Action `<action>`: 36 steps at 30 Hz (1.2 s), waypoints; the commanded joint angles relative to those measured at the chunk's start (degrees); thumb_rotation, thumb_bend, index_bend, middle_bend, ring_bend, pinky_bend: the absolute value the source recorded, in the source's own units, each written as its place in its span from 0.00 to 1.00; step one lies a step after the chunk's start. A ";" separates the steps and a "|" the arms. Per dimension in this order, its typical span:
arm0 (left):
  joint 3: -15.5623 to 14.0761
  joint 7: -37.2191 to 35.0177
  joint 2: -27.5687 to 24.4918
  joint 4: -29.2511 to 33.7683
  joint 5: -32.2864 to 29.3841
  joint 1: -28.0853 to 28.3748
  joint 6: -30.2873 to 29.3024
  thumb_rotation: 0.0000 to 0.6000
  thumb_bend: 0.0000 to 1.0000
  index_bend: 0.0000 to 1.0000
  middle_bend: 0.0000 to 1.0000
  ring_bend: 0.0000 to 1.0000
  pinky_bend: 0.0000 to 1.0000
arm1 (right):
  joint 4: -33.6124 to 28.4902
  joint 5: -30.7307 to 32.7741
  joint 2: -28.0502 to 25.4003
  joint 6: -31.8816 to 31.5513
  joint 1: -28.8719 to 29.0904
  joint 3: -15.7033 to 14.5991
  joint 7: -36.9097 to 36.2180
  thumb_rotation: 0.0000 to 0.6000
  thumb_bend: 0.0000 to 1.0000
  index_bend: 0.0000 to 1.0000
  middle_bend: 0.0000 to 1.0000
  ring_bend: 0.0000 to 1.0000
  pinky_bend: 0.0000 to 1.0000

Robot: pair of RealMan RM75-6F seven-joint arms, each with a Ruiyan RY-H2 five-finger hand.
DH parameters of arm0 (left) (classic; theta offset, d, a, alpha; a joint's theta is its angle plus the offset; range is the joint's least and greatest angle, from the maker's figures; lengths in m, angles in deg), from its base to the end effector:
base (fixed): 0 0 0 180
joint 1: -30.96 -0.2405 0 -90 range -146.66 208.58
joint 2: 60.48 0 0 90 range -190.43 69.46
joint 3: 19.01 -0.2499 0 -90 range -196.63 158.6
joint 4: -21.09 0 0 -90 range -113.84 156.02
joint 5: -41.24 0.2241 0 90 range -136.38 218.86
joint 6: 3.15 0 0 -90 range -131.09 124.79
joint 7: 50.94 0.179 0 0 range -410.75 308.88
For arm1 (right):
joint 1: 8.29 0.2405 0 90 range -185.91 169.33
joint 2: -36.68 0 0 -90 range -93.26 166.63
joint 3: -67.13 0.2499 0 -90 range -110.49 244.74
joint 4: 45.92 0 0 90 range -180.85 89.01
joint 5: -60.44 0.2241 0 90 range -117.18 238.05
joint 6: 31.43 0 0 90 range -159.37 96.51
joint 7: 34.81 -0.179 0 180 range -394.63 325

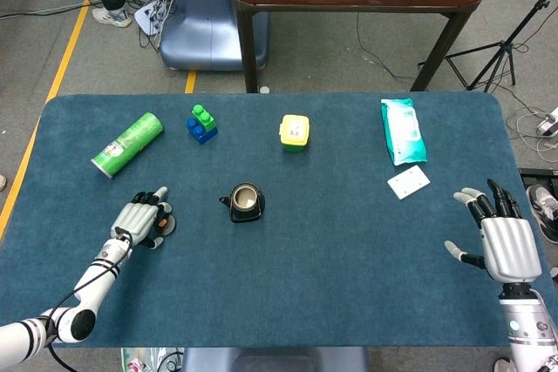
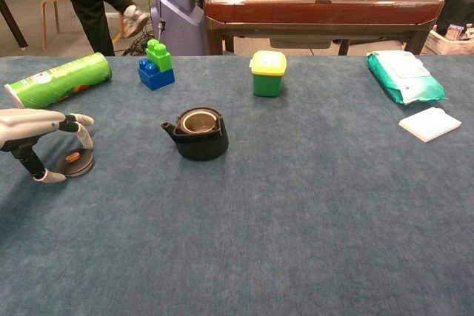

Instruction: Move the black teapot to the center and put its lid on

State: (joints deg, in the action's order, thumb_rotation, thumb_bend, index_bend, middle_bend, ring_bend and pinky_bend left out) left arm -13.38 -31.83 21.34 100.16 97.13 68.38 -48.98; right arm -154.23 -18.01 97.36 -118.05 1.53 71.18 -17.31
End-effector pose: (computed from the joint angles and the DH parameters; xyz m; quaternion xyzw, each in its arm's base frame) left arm -0.2559 0.3696 -0.0181 -0.7339 -0.4410 -0.2246 0.4653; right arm -0.2546 -0.2381 0.1507 0.5919 -0.3596 0.3727 0.6177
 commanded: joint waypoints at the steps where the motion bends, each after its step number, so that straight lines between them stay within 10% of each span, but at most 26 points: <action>1: -0.09 0.10 0.17 -0.12 -0.29 0.23 0.05 1.00 0.25 0.26 0.00 0.00 0.00 | 0.11 0.01 -0.04 0.03 -0.20 0.17 -0.19 1.00 0.10 0.26 0.24 0.04 0.10; 36: -0.36 -2.85 1.23 -3.04 0.18 0.82 -1.15 1.00 0.25 0.40 0.00 0.00 0.00 | 0.92 -0.63 -0.26 0.51 -2.14 1.80 -2.02 1.00 0.10 0.27 0.24 0.04 0.10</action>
State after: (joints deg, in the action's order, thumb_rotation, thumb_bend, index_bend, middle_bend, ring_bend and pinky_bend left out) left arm -13.75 -34.57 22.66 97.07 97.20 69.24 -50.08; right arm -153.30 -18.63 97.10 -117.54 -0.59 72.96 -19.35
